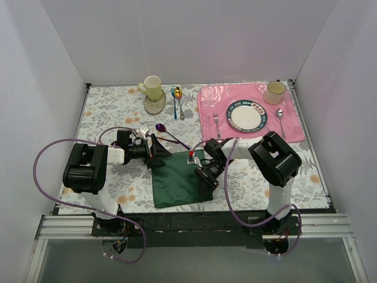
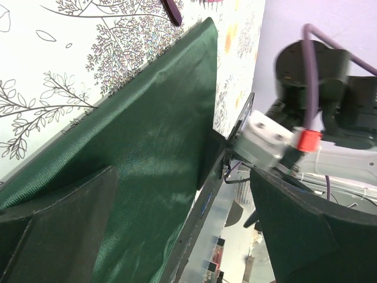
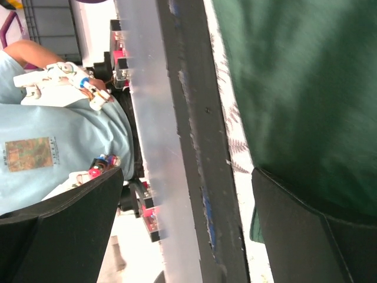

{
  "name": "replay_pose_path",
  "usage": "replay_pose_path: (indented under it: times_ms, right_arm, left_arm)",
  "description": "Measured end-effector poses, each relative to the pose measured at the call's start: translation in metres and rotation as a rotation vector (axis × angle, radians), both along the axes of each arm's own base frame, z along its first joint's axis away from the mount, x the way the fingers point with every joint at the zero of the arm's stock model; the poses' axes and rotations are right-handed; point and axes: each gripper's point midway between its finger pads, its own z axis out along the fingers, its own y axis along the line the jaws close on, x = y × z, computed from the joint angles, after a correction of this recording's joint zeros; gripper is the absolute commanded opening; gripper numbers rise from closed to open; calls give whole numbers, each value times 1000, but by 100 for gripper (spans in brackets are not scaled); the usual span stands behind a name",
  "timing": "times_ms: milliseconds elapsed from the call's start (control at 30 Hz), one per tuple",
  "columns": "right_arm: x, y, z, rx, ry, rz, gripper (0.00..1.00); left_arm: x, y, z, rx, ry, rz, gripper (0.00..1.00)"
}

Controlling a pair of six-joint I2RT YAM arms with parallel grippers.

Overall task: Fold the napkin into a case and place the utensils inside
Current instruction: Smooth out the square-folded napkin at the center of the board.

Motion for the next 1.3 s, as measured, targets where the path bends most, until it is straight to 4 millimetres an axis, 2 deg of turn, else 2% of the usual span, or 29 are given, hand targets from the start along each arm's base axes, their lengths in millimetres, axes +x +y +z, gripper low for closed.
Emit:
replay_pose_path:
  times_ms: [100, 267, 600, 700, 800, 867, 967, 1100, 1267, 1300]
  right_arm:
    - [-1, -6, -9, -32, 38, -12, 99]
    - [3, -12, -10, -26, 42, -31, 99]
    - [0, -18, -9, -22, 41, -16, 99]
    - [5, -17, -5, -25, 0, -3, 99]
    - [14, -11, 12, 5, -58, 0, 99]
    - [27, -1, 29, 46, -114, -9, 99]
    - [55, 17, 49, 102, -200, -48, 99]
    - [98, 32, 55, 100, -287, -153, 99]
    - [159, 52, 45, 70, -318, -317, 99]
    - [166, 55, 41, 63, -315, -339, 99]
  left_arm:
    - [0, 0, 0, 3, 1, 1, 98]
    - [0, 0, -1, 5, 1, 1, 98]
    - [-4, -1, 4, -12, -37, -29, 98]
    - [-11, -2, 19, -19, -104, -62, 98]
    - [-11, -4, 47, -28, -213, -97, 98]
    - [-4, -5, 64, -23, -288, -109, 98]
    - [7, -8, 77, -2, -359, -108, 98]
    - [15, -9, 62, 40, -340, -84, 98]
    - [23, -13, 36, 73, -281, -56, 98]
    - [24, -13, 32, 79, -270, -51, 98]
